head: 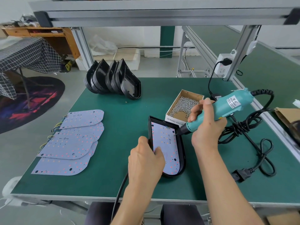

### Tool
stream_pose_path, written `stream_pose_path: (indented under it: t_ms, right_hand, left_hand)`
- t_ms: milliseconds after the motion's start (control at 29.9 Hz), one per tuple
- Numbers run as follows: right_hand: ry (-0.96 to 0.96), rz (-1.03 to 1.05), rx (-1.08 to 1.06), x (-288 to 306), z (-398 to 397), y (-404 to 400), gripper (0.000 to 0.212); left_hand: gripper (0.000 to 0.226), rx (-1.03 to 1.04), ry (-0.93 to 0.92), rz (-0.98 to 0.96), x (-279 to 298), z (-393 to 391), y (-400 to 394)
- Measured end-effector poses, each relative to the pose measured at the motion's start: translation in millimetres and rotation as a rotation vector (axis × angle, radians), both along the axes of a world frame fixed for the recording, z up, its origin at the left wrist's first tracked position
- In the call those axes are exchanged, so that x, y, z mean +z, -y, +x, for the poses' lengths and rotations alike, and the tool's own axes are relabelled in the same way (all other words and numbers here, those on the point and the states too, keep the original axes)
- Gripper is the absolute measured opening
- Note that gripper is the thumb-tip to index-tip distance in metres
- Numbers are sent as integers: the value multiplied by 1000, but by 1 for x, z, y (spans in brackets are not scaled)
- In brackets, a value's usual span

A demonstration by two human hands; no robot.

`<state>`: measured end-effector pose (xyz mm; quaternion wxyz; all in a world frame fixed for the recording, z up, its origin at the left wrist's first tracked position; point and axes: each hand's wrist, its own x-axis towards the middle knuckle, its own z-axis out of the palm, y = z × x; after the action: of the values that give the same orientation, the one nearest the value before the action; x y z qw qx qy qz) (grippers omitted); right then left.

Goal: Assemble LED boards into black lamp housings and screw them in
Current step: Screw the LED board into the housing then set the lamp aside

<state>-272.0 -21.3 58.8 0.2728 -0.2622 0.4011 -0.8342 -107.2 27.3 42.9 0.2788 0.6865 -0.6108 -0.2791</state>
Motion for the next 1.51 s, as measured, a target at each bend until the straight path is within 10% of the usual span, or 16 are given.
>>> stream_pose_path:
  t_ms: [469,737,938,1172,1507]
  right_hand:
    - [-64,-7,-48,30,4,-16,19]
    - [208,592,105,24,-47,-31,15]
    - [-212,939,-7,-12,-52,-43,19]
    - [-952,1344,-138,-19,-38,-45,34]
    - [-1155,1341,-177,-14,-22,-55,50]
  left_hand:
    - [21,1,-22,46,-1,5,0]
    - [26,-19,108,-23,-1,14,-6]
    - [33,-52,365,-81,0,18,-8]
    - [27,-117,63,65,1,23,2]
    - [9,-69,-678,-52,18,51,-16]
